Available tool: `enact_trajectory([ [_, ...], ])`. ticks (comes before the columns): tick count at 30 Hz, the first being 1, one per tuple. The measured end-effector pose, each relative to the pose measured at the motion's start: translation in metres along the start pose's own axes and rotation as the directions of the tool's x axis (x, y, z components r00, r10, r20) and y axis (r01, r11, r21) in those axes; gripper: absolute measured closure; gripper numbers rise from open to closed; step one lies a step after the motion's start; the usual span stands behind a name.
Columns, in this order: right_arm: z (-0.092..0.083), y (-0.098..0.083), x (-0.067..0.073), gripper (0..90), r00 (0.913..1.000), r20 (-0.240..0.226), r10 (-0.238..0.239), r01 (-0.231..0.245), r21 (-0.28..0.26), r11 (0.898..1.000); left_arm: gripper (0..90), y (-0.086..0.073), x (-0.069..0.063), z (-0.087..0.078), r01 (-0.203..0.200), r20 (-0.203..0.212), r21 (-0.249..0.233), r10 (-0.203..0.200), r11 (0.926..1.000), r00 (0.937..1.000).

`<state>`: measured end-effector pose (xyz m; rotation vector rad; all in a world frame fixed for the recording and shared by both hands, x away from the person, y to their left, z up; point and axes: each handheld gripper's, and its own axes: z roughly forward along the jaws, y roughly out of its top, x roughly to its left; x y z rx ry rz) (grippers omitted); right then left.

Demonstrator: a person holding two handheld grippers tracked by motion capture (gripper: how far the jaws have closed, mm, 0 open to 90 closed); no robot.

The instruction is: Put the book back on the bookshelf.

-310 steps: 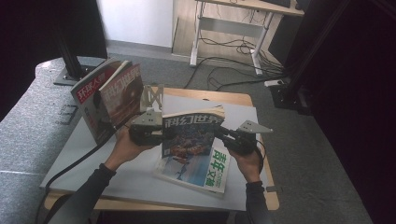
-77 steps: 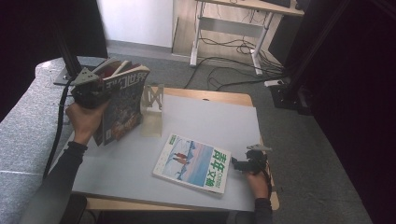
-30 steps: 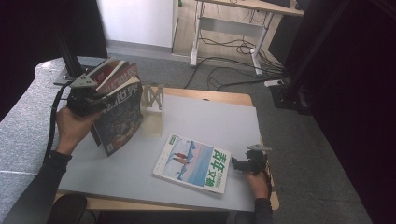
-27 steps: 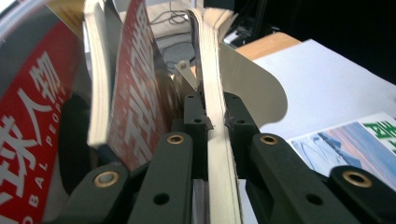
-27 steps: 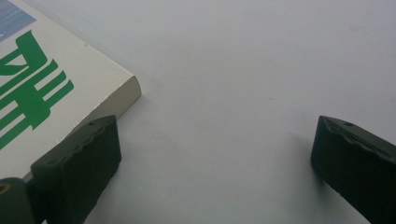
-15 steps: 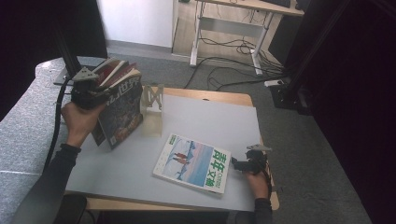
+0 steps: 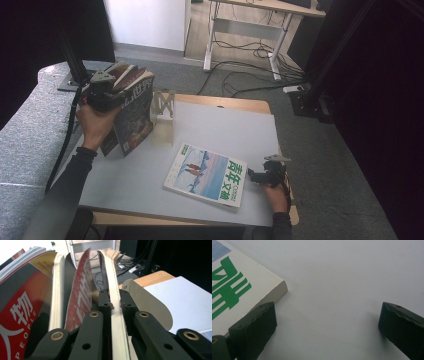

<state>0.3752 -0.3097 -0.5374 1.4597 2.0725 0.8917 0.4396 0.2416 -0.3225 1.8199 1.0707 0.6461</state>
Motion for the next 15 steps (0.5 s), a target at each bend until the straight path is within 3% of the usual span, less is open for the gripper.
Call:
enact_trajectory([
  [3,0.000,0.000,0.000,1.4,1.0000,0.000,-0.001,0.001,0.000,1.000,81.2,-0.002,-0.001,-0.002,-0.019,-0.006,0.007,0.019,0.9998,0.9998],
  [7,0.000,0.000,0.000,1.4,1.0000,-0.001,-0.002,0.002,0.001,1.000,75.6,-0.006,0.000,-0.010,-0.003,0.024,-0.021,0.004,0.9998,0.9997],
  [9,0.000,0.000,0.000,1.4,1.0000,-0.001,-0.002,0.002,0.002,1.000,73.5,-0.009,-0.001,-0.013,-0.016,0.025,-0.024,0.017,0.9996,0.9996],
  [15,0.000,0.000,0.000,1.4,1.0000,0.001,0.000,0.000,0.001,1.000,72.6,-0.022,-0.006,-0.019,-0.024,0.032,-0.001,0.024,0.9997,0.9992],
])
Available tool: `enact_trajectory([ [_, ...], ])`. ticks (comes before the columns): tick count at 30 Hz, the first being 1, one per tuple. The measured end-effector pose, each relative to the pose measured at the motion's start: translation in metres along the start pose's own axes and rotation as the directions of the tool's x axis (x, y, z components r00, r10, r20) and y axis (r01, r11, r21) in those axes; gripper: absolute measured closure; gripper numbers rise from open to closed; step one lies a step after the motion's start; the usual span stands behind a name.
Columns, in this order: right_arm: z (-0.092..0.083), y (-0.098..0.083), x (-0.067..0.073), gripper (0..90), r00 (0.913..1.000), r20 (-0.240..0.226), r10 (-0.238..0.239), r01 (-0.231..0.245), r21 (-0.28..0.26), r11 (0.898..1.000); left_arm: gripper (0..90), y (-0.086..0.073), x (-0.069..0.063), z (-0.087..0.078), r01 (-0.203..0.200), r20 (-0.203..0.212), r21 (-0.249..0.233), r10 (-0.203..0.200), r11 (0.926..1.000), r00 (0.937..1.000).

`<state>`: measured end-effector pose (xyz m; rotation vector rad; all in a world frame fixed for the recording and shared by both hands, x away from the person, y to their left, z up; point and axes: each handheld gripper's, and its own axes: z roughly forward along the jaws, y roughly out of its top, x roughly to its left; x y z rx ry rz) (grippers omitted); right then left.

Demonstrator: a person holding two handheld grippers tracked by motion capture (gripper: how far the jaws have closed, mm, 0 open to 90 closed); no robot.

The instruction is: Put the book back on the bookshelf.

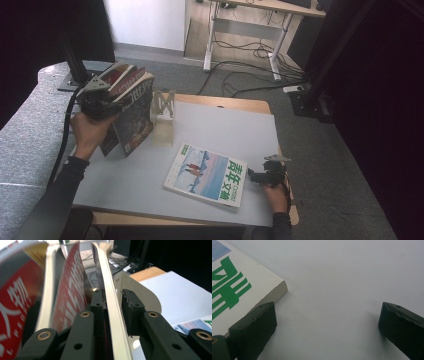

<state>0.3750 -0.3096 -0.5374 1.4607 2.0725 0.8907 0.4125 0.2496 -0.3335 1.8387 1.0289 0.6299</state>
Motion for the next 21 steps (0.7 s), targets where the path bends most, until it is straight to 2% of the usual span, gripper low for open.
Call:
enact_trajectory([
  [6,0.000,0.000,0.000,1.4,1.0000,0.000,-0.002,0.002,0.000,1.000,76.1,-0.023,0.001,-0.007,0.011,-0.003,0.001,-0.011,0.9999,0.9999],
  [11,0.000,0.000,0.000,1.4,1.0000,0.000,-0.004,0.004,0.002,1.000,78.1,-0.038,0.005,-0.003,0.035,0.001,0.019,-0.035,0.9992,0.9994],
  [14,0.000,0.000,0.000,1.4,1.0000,0.000,-0.004,0.004,0.002,1.000,78.7,-0.041,0.006,0.000,0.043,0.009,0.018,-0.043,0.9989,0.9990],
  [18,0.000,0.000,0.000,1.4,1.0000,-0.001,-0.003,0.003,0.002,1.000,82.0,-0.040,0.004,0.004,0.035,-0.003,0.001,-0.035,0.9994,0.9994],
  [21,0.000,0.000,0.000,1.4,1.0000,-0.001,-0.003,0.003,0.002,1.000,82.3,-0.039,0.005,0.009,0.054,-0.012,-0.018,-0.055,0.9984,0.9984],
])
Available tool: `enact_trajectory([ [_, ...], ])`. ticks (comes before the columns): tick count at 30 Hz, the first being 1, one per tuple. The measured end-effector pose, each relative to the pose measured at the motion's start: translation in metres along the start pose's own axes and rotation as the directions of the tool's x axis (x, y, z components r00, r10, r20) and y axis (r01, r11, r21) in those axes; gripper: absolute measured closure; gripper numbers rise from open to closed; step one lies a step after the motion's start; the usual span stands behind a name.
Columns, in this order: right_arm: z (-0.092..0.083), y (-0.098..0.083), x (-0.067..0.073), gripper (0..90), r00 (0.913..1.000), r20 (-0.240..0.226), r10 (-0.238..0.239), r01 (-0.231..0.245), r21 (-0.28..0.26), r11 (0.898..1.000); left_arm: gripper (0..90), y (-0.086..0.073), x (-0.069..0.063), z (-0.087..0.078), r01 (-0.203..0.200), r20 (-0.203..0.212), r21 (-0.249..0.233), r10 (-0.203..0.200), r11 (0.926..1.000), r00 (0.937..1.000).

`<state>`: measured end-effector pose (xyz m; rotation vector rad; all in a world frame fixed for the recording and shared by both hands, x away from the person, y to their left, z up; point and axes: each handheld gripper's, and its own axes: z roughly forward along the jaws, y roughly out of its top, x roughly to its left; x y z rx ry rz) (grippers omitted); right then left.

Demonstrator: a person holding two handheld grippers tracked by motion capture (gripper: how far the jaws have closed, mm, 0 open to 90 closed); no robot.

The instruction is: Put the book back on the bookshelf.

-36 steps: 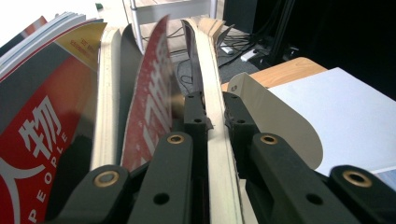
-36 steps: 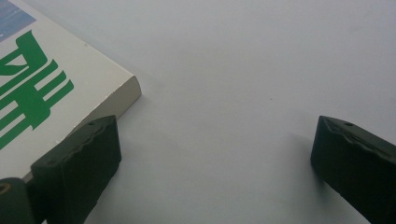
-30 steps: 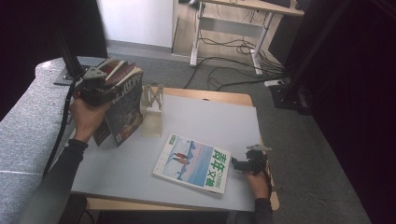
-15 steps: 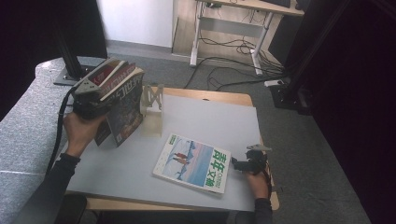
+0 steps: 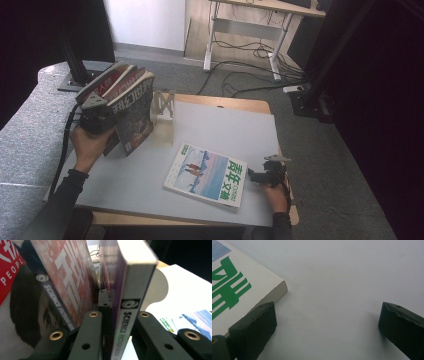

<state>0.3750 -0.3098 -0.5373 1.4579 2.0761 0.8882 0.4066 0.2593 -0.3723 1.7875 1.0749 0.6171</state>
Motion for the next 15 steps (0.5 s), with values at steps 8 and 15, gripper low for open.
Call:
enact_trajectory([
  [8,0.000,0.000,0.000,1.4,1.0000,0.000,0.000,0.000,0.000,1.000,82.4,0.004,0.003,0.012,0.024,-0.019,-0.022,-0.024,0.9995,0.9995],
  [15,0.000,0.000,0.000,1.4,1.0000,0.000,0.001,-0.001,0.000,1.000,82.1,0.004,0.001,0.016,0.017,-0.042,-0.043,-0.018,0.9990,0.9989],
])
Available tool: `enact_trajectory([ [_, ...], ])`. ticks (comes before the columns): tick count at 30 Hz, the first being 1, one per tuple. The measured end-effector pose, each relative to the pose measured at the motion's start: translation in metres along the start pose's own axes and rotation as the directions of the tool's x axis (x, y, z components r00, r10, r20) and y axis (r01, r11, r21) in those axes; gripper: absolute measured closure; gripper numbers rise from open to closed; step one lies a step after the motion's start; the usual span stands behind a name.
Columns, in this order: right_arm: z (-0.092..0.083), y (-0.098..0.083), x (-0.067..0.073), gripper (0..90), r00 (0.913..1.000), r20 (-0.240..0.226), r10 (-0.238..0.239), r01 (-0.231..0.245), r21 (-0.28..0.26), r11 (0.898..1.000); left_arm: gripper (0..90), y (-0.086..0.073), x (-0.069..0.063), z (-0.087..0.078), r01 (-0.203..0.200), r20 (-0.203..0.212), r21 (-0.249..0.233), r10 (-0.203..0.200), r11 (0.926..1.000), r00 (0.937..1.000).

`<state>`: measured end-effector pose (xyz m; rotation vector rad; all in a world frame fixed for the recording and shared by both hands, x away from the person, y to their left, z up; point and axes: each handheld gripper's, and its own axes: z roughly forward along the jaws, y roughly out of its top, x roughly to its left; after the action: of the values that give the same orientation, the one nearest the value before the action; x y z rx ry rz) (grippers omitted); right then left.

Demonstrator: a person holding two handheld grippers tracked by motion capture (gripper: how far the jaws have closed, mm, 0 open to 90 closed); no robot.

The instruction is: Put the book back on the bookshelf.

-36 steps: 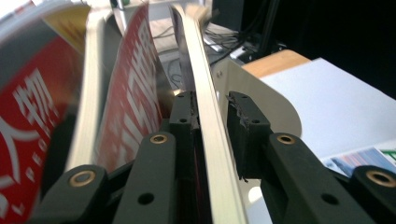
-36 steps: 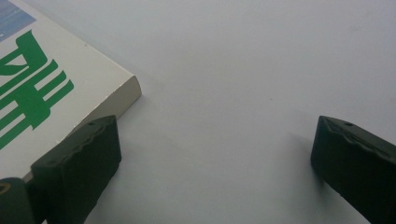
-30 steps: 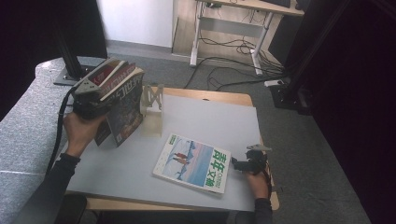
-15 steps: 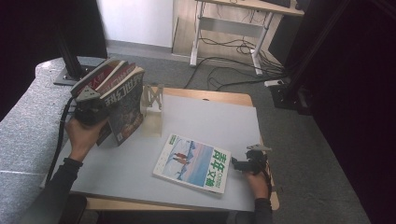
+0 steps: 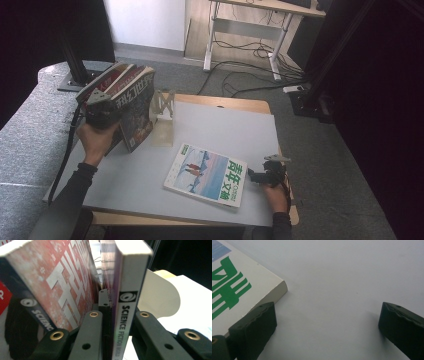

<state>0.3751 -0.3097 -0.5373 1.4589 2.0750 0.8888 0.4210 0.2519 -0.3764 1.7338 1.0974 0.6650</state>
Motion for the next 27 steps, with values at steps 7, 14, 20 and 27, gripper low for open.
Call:
enact_trajectory([
  [7,0.000,0.000,0.000,1.4,1.0000,0.000,-0.001,0.001,0.000,1.000,78.9,-0.004,-0.002,-0.002,-0.017,0.019,0.009,0.017,0.9998,0.9997],
  [14,0.000,0.000,0.000,1.4,1.0000,-0.001,0.002,-0.002,0.000,1.000,77.4,-0.029,-0.004,-0.006,-0.010,0.053,0.033,0.009,0.9994,0.9986],
  [20,0.000,0.000,0.000,1.4,1.0000,0.000,0.002,-0.002,0.000,1.000,81.5,-0.034,-0.003,-0.001,0.001,0.041,0.033,-0.002,0.9995,0.9991],
  [27,0.000,0.000,0.000,1.4,1.0000,0.000,0.001,-0.001,0.000,1.000,81.5,-0.030,-0.006,0.008,-0.004,0.029,0.032,0.003,0.9995,0.9996],
])
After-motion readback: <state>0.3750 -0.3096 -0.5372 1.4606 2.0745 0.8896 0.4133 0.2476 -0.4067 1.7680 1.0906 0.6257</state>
